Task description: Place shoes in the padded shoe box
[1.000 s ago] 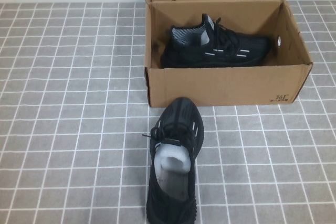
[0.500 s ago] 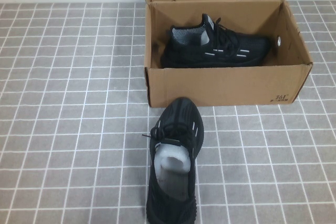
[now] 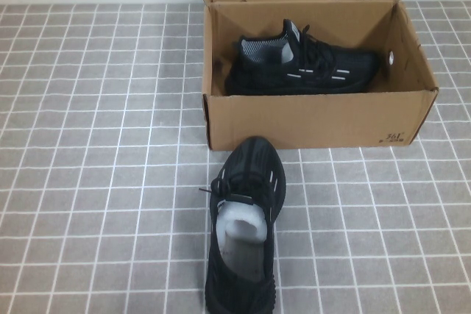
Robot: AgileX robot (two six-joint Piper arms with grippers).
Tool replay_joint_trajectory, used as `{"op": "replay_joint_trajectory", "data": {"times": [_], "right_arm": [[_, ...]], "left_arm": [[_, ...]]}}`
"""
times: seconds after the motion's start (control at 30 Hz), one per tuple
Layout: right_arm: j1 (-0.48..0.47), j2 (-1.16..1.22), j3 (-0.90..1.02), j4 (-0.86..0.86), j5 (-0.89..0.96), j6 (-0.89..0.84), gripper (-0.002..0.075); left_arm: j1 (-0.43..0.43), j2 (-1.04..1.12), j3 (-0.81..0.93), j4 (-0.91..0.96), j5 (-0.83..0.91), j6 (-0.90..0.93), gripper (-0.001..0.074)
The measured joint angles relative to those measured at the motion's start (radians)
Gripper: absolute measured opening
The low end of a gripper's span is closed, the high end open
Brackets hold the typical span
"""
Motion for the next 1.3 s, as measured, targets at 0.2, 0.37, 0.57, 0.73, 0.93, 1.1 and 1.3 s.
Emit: {"op": "replay_joint_trajectory", "data": {"times": [0.2,0.37,0.57,0.73,0.93,1.1,1.3], "right_arm": [[-0.008,-0.176,0.204,-0.072,-0.232,-0.001,-0.0008],[-0.085,-0.473,0.461,-0.078,-0.433,0.005,-0.0008],[-0.187,-0.767,0.729,-0.081,-0.478,0.018,-0.0008],[-0.288,-0.866,0.891,-0.07,-0.484,0.097,-0.0008],[-0.319,-0.867,1.033,-0.05,-0.476,0.128,-0.0008],[-0.321,-0.868,1.038,-0.048,-0.451,0.135,-0.0008],[-0.325,-0.868,1.038,-0.047,-0.451,0.137,-0.0008]], "left_arm": [[0.0,0.0,0.0,0.0,0.0,0.0,-0.0004],[0.0,0.0,0.0,0.0,0.0,0.0,-0.0004],[0.0,0.0,0.0,0.0,0.0,0.0,-0.0004],[0.0,0.0,0.0,0.0,0.0,0.0,-0.0004],[0.0,0.0,0.0,0.0,0.0,0.0,-0.0004],[0.0,0.0,0.0,0.0,0.0,0.0,-0.0004],[0.0,0.0,0.0,0.0,0.0,0.0,-0.0004]]}}
